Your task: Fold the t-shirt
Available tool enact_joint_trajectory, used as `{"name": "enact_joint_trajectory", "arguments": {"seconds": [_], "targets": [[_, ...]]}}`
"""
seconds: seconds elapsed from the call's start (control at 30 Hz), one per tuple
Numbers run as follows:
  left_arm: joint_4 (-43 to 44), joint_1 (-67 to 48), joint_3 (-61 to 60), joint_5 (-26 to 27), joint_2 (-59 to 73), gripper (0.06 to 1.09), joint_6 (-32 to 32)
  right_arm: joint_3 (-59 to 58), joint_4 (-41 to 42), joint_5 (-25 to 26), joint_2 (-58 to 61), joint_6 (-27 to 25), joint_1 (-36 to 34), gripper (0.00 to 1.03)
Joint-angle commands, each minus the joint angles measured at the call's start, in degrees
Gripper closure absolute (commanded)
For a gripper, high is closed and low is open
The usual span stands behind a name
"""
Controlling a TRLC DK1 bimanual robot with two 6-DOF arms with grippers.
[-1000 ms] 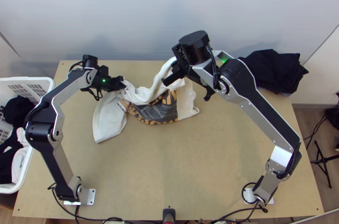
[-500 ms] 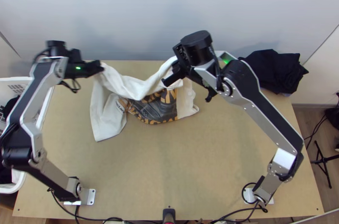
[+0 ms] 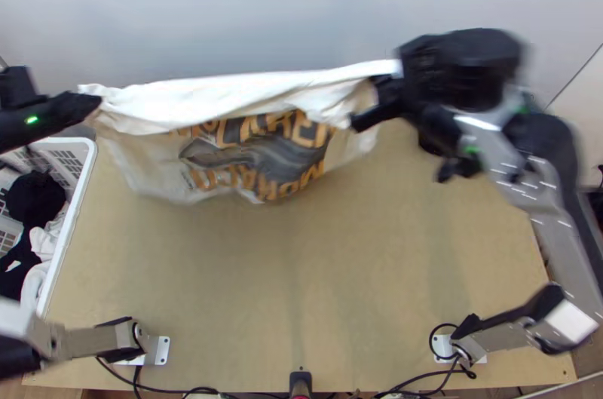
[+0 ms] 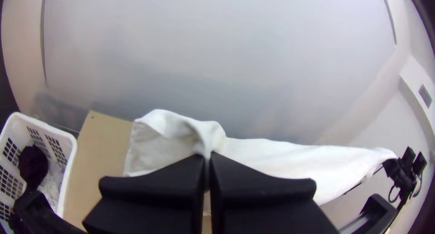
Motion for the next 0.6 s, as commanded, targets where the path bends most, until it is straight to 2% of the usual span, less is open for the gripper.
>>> {"name": "enact_joint_trajectory", "arguments": {"seconds": [0.0,0.07,0.2,0.33,0.37,0.43,0.47,0.5,0.57], "targets": [[-3.65,1.80,1.35,1.13,-13.59,1.05,3.25,1.07,0.36,-0.01,-9.71,0.25,-3.89,1.00],[-4.09,1.36,2.32,1.13,-16.49,1.05,2.98,1.95,0.97,-0.01,-11.29,0.07,-3.98,1.00],[-2.42,1.45,5.05,1.13,-19.92,1.05,-3.35,4.76,2.90,-0.10,-12.87,0.25,-3.98,1.00],[1.09,1.80,2.32,0.96,-24.14,1.03,-8.62,5.82,2.99,-0.10,-15.51,0.69,-6.18,1.00],[1.62,1.45,0.92,0.96,-25.63,0.90,-8.88,5.55,2.82,-0.10,-16.30,0.78,-6.79,1.00],[1.71,0.57,-1.55,1.13,-28.53,0.53,-10.03,4.23,2.73,-0.10,-18.06,0.60,-7.41,1.00],[1.71,-0.75,-2.16,1.22,-29.85,0.40,-10.73,3.71,2.73,-0.10,-18.85,0.34,-7.41,1.00],[1.27,-2.69,-2.25,1.75,-30.73,0.35,-11.78,3.44,2.73,-0.19,-19.37,0.25,-7.41,1.00],[-0.05,-10.60,-1.81,3.42,-32.57,0.35,-14.51,2.83,2.55,-0.19,-20.16,-0.10,-7.15,1.00]]}}
